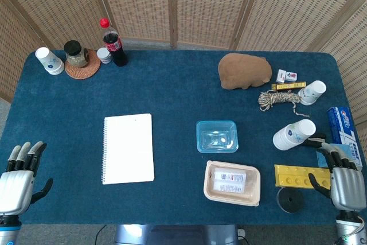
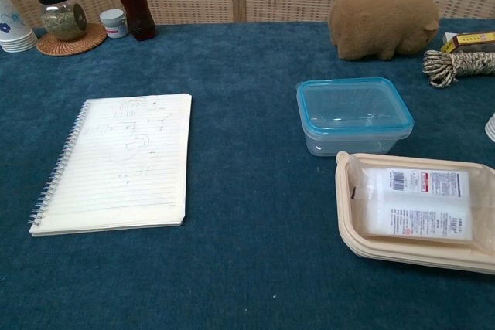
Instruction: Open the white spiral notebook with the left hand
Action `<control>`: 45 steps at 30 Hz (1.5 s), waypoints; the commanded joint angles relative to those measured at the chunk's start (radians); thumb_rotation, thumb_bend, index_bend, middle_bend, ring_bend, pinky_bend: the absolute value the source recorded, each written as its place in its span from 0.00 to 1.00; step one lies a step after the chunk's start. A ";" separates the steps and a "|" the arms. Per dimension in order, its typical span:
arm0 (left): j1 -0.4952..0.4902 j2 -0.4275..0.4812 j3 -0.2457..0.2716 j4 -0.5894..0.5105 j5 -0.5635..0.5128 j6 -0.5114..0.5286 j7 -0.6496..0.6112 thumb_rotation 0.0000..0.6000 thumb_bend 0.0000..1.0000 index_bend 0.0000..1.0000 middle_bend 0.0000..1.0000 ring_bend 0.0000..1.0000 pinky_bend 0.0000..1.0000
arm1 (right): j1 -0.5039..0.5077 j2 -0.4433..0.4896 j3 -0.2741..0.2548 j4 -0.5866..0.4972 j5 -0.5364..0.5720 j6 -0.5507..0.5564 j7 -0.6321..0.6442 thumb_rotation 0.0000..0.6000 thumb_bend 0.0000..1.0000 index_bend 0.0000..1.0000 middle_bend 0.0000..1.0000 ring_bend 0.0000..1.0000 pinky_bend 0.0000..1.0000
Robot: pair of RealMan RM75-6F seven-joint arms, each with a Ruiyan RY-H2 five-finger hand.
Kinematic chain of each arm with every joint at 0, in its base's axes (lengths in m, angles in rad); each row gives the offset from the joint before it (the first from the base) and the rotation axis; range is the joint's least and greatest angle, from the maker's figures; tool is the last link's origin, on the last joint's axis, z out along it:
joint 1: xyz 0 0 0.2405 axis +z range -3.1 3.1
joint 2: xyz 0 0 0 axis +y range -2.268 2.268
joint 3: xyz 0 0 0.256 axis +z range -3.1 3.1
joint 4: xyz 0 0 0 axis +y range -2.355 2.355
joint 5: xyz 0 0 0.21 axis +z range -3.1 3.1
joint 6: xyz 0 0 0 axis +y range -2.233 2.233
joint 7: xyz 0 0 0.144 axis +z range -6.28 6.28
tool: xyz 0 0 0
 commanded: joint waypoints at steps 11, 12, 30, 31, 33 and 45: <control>-0.009 -0.026 0.018 0.030 0.017 -0.038 -0.040 1.00 0.29 0.08 0.12 0.01 0.00 | -0.004 0.009 -0.002 -0.028 0.003 0.001 -0.031 1.00 0.29 0.24 0.22 0.17 0.26; -0.012 -0.025 0.021 0.028 0.021 -0.045 -0.040 1.00 0.29 0.08 0.12 0.01 0.00 | -0.005 0.009 -0.003 -0.029 0.002 0.002 -0.031 1.00 0.29 0.24 0.22 0.17 0.26; -0.119 -0.168 0.023 -0.056 -0.011 -0.257 0.152 1.00 0.29 0.06 0.08 0.00 0.00 | -0.035 0.023 0.004 -0.017 0.000 0.049 0.018 1.00 0.29 0.24 0.22 0.17 0.26; -0.125 -0.182 0.019 -0.054 -0.016 -0.264 0.166 1.00 0.29 0.06 0.08 0.00 0.00 | -0.037 0.023 0.004 -0.013 0.000 0.051 0.024 1.00 0.29 0.24 0.23 0.17 0.26; -0.135 -0.206 0.013 -0.050 -0.030 -0.280 0.187 1.00 0.29 0.06 0.08 0.00 0.00 | -0.041 0.023 0.004 -0.006 0.002 0.056 0.034 1.00 0.29 0.24 0.22 0.17 0.26; -0.203 -0.442 -0.036 0.004 -0.163 -0.353 0.388 1.00 0.29 0.04 0.06 0.00 0.00 | -0.086 0.020 0.009 0.049 0.019 0.104 0.121 1.00 0.29 0.24 0.22 0.17 0.26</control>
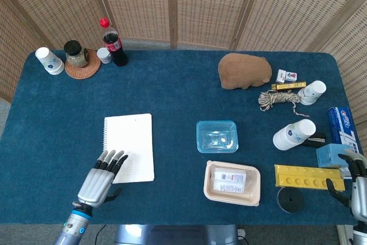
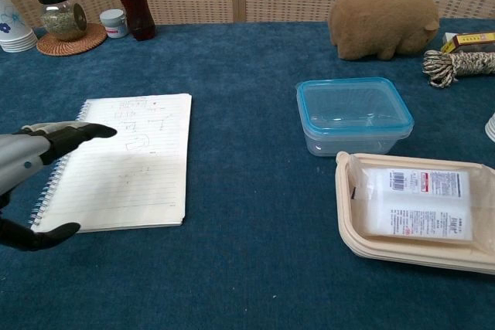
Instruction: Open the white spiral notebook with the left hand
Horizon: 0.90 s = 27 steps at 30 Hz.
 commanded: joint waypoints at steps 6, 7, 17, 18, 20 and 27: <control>-0.052 -0.136 -0.037 0.055 -0.087 -0.016 0.120 1.00 0.29 0.03 0.05 0.00 0.00 | -0.025 0.002 0.005 0.026 0.010 0.022 0.041 1.00 0.29 0.24 0.22 0.17 0.26; -0.060 -0.146 -0.040 0.057 -0.096 -0.020 0.127 1.00 0.29 0.03 0.05 0.00 0.00 | -0.027 0.002 0.006 0.029 0.011 0.024 0.045 1.00 0.29 0.24 0.22 0.17 0.26; -0.108 -0.208 -0.058 0.095 -0.143 -0.029 0.163 1.00 0.29 0.03 0.04 0.00 0.00 | -0.041 0.001 0.012 0.046 0.013 0.036 0.070 1.00 0.29 0.24 0.22 0.17 0.26; -0.112 -0.211 -0.058 0.097 -0.145 -0.028 0.168 1.00 0.29 0.03 0.04 0.00 0.00 | -0.042 0.000 0.013 0.047 0.012 0.039 0.071 1.00 0.29 0.24 0.22 0.17 0.26; -0.121 -0.218 -0.056 0.100 -0.152 -0.028 0.179 1.00 0.29 0.03 0.04 0.00 0.00 | -0.045 -0.003 0.015 0.052 0.012 0.042 0.078 1.00 0.28 0.24 0.22 0.17 0.26; -0.143 -0.237 -0.047 0.111 -0.173 -0.028 0.198 1.00 0.29 0.02 0.03 0.00 0.00 | -0.051 -0.007 0.015 0.068 0.013 0.040 0.094 1.00 0.29 0.24 0.22 0.17 0.26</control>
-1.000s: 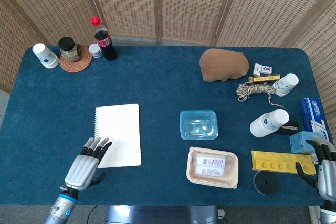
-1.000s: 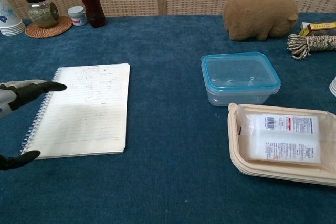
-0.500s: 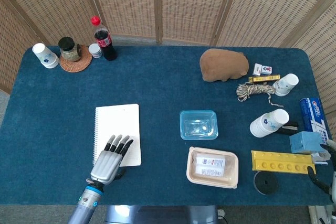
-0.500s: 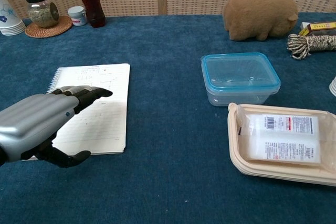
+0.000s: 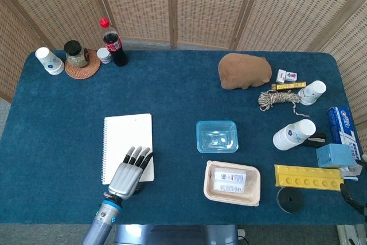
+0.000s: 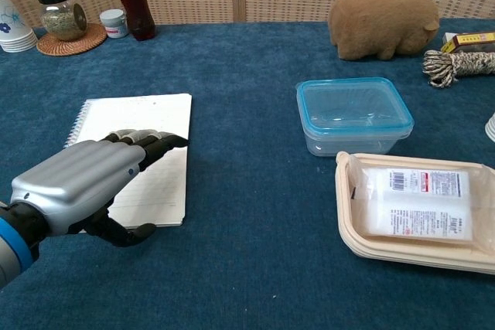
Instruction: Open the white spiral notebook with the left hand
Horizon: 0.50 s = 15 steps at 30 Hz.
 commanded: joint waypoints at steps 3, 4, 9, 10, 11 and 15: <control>-0.013 -0.014 0.005 0.013 -0.018 0.001 0.015 1.00 0.29 0.02 0.03 0.00 0.00 | -0.004 -0.003 0.001 0.008 -0.002 0.003 0.008 1.00 0.29 0.24 0.22 0.17 0.26; -0.017 -0.018 0.004 0.016 -0.024 0.002 0.018 1.00 0.29 0.02 0.03 0.00 0.00 | -0.006 -0.004 0.001 0.011 -0.002 0.004 0.010 1.00 0.29 0.24 0.22 0.17 0.26; -0.030 -0.030 -0.002 0.030 -0.040 0.009 0.023 1.00 0.29 0.01 0.03 0.00 0.00 | -0.013 -0.007 0.001 0.017 0.001 0.007 0.016 1.00 0.29 0.24 0.22 0.17 0.26; -0.034 -0.032 -0.004 0.035 -0.042 0.011 0.027 1.00 0.29 0.01 0.03 0.00 0.00 | -0.015 -0.007 0.001 0.018 0.002 0.008 0.016 1.00 0.29 0.24 0.22 0.17 0.26; -0.037 -0.034 -0.006 0.038 -0.045 0.014 0.029 1.00 0.29 0.01 0.03 0.00 0.00 | -0.016 -0.008 0.001 0.018 0.002 0.008 0.016 1.00 0.29 0.24 0.22 0.17 0.26; -0.043 -0.041 -0.011 0.045 -0.065 0.026 0.038 1.00 0.29 0.01 0.03 0.00 0.00 | -0.020 -0.009 0.002 0.018 0.001 0.012 0.016 1.00 0.29 0.24 0.22 0.17 0.26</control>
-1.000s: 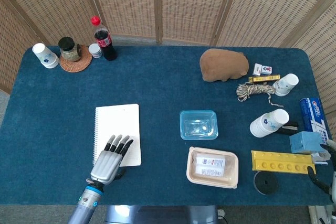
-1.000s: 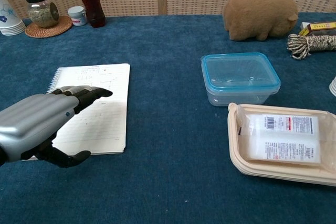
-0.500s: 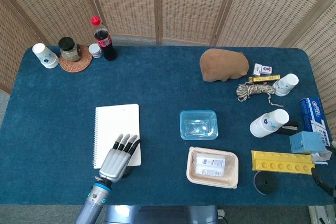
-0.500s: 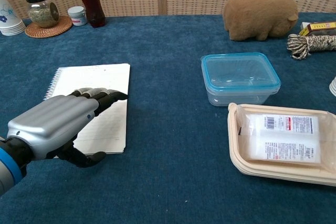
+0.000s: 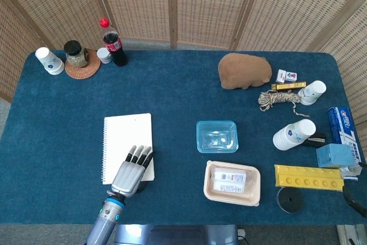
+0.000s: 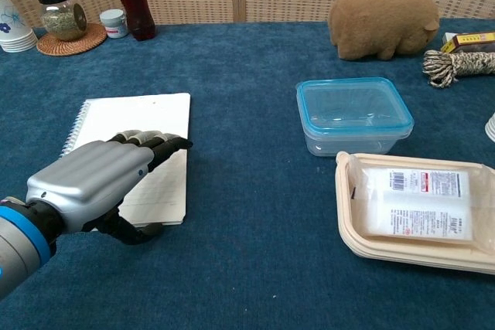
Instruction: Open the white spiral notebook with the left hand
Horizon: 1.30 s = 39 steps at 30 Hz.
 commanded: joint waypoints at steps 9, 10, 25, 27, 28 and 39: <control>-0.007 -0.010 -0.012 0.013 -0.002 0.049 -0.038 1.00 0.29 0.00 0.03 0.00 0.00 | -0.007 -0.003 0.004 -0.001 -0.003 0.007 -0.005 1.00 0.29 0.24 0.22 0.17 0.26; -0.006 -0.011 -0.013 0.016 -0.003 0.052 -0.048 1.00 0.29 0.00 0.03 0.00 0.00 | -0.008 -0.003 0.004 -0.001 -0.004 0.009 -0.005 1.00 0.29 0.24 0.22 0.17 0.26; 0.017 -0.033 -0.032 0.064 0.076 0.147 -0.214 1.00 0.29 0.00 0.05 0.00 0.00 | -0.021 -0.008 0.015 0.008 -0.018 0.045 0.004 1.00 0.29 0.24 0.22 0.17 0.26; 0.022 -0.035 -0.033 0.073 0.088 0.162 -0.225 1.00 0.28 0.00 0.05 0.00 0.00 | -0.022 -0.010 0.016 0.009 -0.020 0.050 0.008 1.00 0.29 0.24 0.22 0.17 0.26; 0.024 -0.034 -0.033 0.078 0.095 0.171 -0.229 1.00 0.28 0.00 0.05 0.00 0.00 | -0.023 -0.013 0.017 0.012 -0.023 0.053 0.011 1.00 0.29 0.24 0.22 0.17 0.26; 0.090 -0.029 -0.050 0.133 0.236 0.366 -0.369 1.00 0.27 0.00 0.05 0.00 0.00 | -0.028 -0.026 0.028 0.032 -0.039 0.085 0.046 1.00 0.29 0.24 0.22 0.17 0.26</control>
